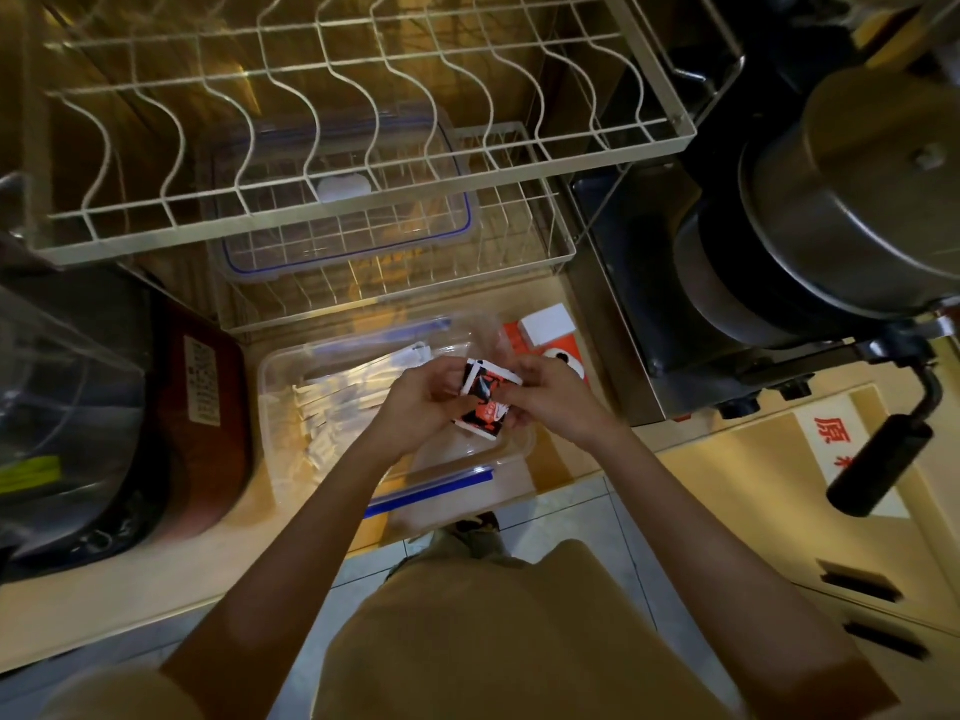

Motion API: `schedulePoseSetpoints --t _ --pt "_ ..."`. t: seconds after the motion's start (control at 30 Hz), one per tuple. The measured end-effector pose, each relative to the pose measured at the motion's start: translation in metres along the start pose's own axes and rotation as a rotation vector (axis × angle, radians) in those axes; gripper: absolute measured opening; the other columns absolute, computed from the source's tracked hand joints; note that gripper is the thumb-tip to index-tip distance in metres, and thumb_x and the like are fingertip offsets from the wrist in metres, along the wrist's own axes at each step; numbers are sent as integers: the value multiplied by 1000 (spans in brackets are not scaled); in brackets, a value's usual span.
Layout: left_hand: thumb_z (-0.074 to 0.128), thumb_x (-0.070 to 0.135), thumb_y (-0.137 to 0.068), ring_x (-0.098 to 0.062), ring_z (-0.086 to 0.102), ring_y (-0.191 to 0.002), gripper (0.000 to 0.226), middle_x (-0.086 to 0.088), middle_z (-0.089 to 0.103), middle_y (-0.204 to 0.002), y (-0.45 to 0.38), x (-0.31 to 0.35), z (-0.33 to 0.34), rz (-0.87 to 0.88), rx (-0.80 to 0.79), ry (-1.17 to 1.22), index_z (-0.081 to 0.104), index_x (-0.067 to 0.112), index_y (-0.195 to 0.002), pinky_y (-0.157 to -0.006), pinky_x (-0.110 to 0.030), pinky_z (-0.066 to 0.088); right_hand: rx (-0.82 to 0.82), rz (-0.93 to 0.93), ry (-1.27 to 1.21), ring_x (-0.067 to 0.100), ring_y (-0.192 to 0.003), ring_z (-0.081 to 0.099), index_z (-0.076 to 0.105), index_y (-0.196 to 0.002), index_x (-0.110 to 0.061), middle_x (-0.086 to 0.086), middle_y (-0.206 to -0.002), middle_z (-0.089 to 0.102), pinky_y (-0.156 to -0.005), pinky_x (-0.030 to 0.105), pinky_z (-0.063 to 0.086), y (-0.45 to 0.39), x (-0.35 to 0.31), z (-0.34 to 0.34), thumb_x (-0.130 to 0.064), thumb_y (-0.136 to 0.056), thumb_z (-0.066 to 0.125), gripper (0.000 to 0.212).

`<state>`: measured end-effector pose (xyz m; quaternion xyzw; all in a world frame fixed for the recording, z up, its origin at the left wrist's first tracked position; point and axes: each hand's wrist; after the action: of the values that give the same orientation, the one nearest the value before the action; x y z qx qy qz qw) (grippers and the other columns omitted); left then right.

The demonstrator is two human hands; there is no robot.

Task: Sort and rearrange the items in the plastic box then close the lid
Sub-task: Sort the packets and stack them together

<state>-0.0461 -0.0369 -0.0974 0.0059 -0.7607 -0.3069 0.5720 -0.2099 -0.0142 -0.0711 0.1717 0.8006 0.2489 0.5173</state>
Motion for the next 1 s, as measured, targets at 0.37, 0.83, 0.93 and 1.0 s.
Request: schedulePoseSetpoints --t 0.37,0.83,0.93,1.0 --pt "65 1 -78 -29 63 -101 30 -17 66 -108 -8 -20 27 -219 114 -123 60 2 -107 -85 -37 52 302 -82 247 24 -95 65 55 -109 -9 12 -105 68 -79 28 51 6 22 15 -14 -90 55 19" --pt "48 13 -88 -34 61 -93 23 -25 67 -99 -11 -24 41 -142 -9 -576 63 -4 -90 -82 -36 46 265 -63 235 13 -78 60 56 -103 -12 9 -98 69 -62 14 43 -1 30 12 -15 -90 57 14" --pt "46 21 -92 -27 61 -100 27 -17 68 -107 -3 -18 44 -183 -77 -548 63 2 -102 -88 -30 44 263 -64 229 12 -78 59 56 -104 -11 8 -97 68 -62 13 43 0 29 12 -16 -90 57 15" --pt "51 27 -91 -22 60 -99 29 -13 67 -112 3 -12 45 -206 -121 -421 62 8 -109 -87 -25 39 264 -76 229 10 -76 57 55 -104 -11 5 -94 66 -59 10 39 2 28 12 -17 -91 56 15"
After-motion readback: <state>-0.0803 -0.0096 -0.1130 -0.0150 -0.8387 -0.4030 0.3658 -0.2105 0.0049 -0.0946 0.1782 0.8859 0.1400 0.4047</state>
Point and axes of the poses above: each hand's wrist, its own y-axis away from the middle knuckle, its own z-axis out of the palm, x = y × z
